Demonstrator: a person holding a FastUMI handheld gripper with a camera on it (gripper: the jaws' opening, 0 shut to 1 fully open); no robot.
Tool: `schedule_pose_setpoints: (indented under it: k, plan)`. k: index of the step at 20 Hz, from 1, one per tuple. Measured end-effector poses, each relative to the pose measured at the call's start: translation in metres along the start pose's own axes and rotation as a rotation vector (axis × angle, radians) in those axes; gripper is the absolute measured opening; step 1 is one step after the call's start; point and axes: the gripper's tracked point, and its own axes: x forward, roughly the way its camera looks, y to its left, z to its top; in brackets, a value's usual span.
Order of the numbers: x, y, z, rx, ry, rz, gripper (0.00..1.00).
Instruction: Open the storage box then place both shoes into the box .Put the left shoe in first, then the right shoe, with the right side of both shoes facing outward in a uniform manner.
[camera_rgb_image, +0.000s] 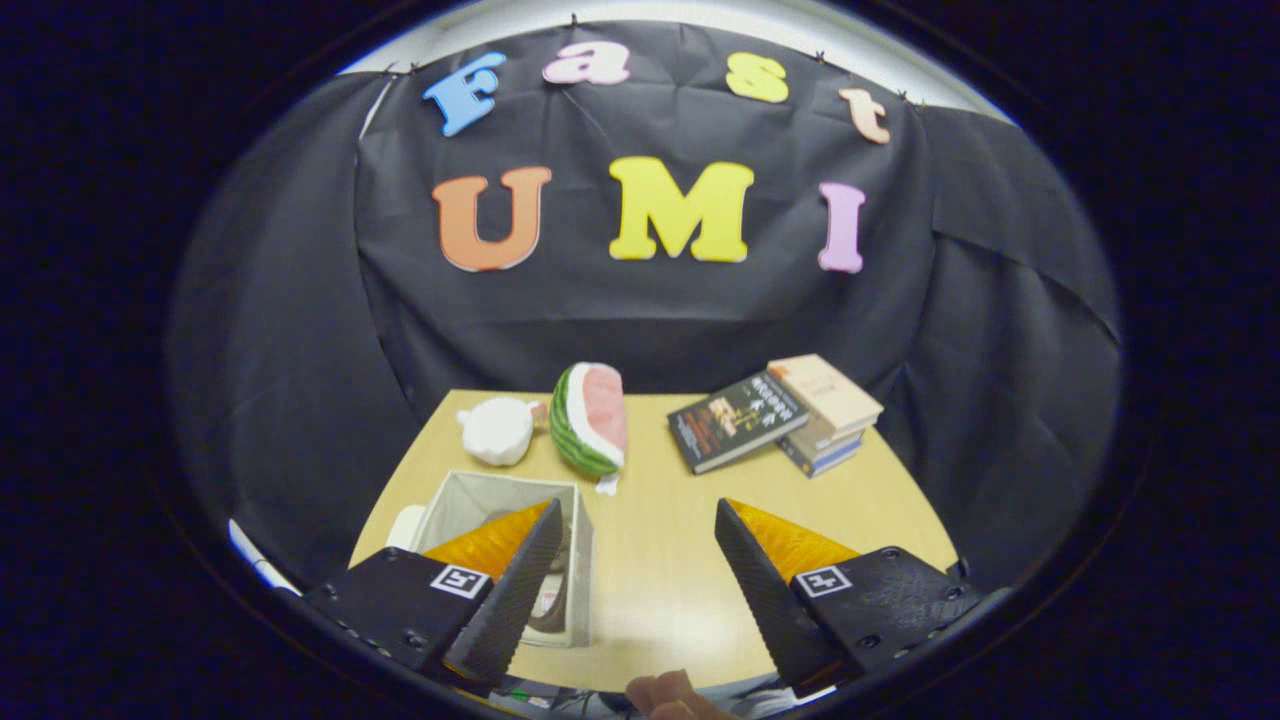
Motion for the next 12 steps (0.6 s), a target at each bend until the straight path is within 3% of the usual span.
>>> schedule_pose_setpoints:
  k: [3, 9, 12]
  plan:
    - [-0.041, -0.041, 0.032, 0.03, -0.144, -0.033, 0.95]
    - [-0.108, -0.101, 0.094, 0.069, -0.43, 0.081, 0.95]
    - [-0.127, -0.139, 0.11, 0.035, -0.535, 0.086, 0.95]
